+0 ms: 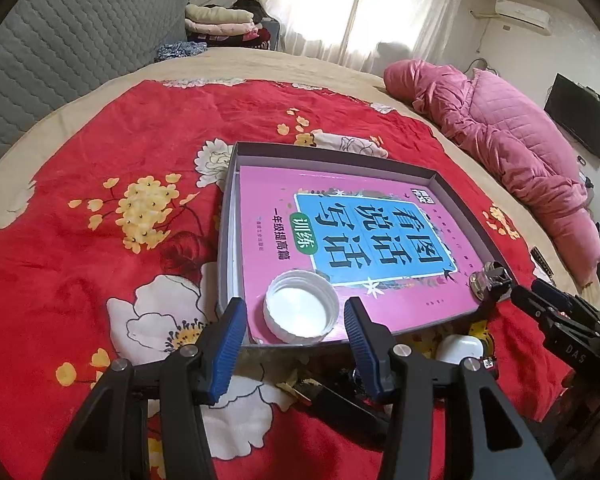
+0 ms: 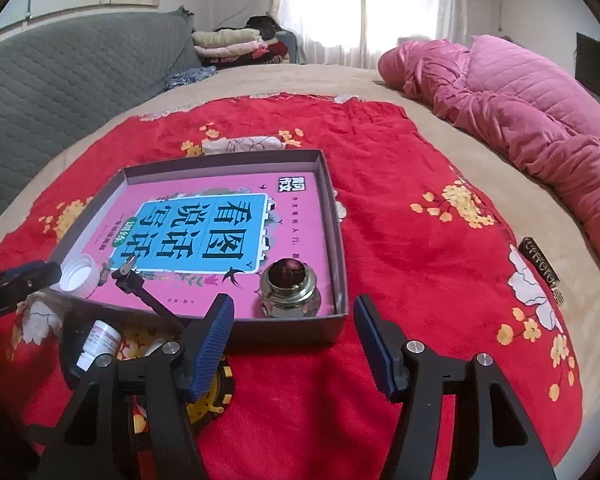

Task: Organize rigid objects
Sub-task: 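Withdraw both grippers from the box back toward the remaining objects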

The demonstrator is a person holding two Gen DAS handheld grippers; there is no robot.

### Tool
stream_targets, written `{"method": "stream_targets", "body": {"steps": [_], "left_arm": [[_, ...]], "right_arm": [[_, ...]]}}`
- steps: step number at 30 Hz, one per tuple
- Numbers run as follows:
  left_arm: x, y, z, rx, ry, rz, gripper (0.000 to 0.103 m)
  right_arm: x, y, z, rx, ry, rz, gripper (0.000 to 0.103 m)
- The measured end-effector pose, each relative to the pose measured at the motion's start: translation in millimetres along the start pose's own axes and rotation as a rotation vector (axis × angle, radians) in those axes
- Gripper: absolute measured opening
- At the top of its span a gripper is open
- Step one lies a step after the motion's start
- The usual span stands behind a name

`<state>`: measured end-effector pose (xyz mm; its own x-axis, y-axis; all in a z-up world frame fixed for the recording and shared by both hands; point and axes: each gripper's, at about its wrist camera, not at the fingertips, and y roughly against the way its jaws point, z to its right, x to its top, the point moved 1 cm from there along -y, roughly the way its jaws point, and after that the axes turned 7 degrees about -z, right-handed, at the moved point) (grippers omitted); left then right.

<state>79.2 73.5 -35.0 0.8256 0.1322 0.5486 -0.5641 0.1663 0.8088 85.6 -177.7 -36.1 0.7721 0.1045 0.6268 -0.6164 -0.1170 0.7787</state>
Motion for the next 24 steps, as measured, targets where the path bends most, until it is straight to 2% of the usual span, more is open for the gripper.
{"method": "stream_targets", "body": {"steps": [5, 9, 24], "left_arm": [[-2, 4, 0, 0.008, -0.003, 0.003, 0.050], [-4, 7, 0, 0.010, 0.000, 0.006, 0.050], [-5, 25, -2, -0.003, 0.026, 0.028, 0.050]], "right_arm": [[-4, 10, 1, 0.009, 0.000, 0.023, 0.065], [-5, 15, 0, 0.007, 0.009, 0.041, 0.069], [-6, 34, -1, 0.011, 0.013, 0.100, 0.071]]}}
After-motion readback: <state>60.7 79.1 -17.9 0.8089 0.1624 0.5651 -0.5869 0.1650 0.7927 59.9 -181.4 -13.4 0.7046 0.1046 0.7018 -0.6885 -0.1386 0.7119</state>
